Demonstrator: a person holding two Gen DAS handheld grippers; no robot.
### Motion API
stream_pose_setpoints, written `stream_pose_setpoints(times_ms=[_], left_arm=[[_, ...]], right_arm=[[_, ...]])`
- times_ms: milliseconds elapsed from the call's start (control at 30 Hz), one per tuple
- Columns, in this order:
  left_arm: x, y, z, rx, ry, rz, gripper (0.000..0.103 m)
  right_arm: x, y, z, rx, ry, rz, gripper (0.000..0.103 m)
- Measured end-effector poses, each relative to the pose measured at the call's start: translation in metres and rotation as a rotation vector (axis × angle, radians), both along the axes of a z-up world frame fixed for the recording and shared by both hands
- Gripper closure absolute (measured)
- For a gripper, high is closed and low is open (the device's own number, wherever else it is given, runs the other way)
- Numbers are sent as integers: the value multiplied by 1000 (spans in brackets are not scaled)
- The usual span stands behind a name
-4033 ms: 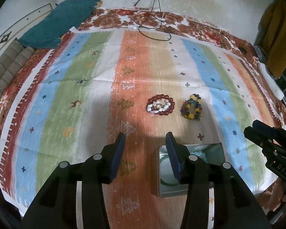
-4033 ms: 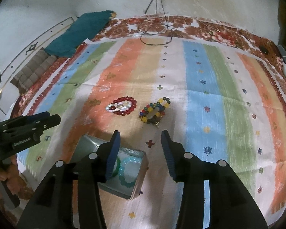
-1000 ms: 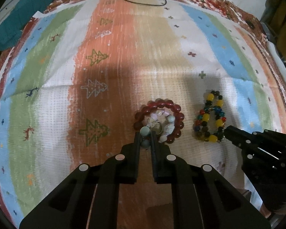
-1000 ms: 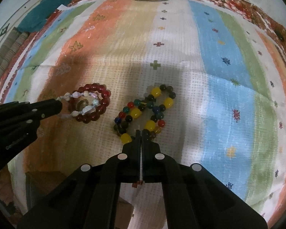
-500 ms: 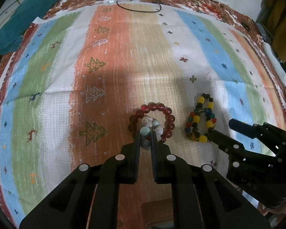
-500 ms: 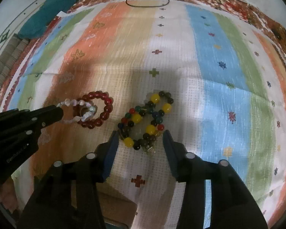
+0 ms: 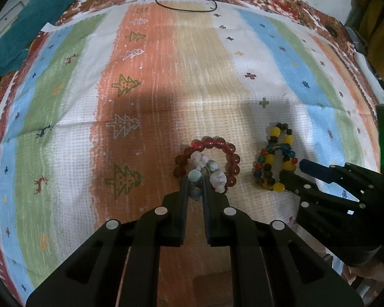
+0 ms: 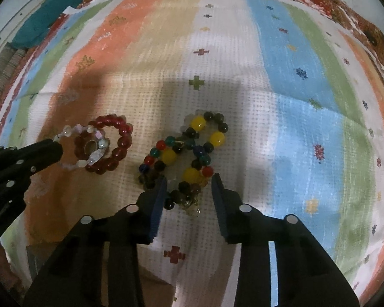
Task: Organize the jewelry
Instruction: 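Lift both held bracelets, pulling them free of the tangled bracelets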
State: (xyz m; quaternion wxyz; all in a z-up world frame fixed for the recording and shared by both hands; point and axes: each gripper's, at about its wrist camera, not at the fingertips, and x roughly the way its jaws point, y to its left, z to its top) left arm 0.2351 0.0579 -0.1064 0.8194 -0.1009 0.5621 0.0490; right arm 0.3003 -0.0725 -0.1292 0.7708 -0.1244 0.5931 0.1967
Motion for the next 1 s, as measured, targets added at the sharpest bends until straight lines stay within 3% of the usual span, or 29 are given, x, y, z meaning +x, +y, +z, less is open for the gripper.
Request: stream_pose_setpoints(times_ms=[267, 1000], left_arm=[[2, 3, -3, 1, 8, 2, 93], [-10, 1, 23, -15, -48, 13, 93]], right_arm=[[0, 1, -4, -32, -8, 11, 91], [-20, -7, 34, 13, -80, 44, 91]])
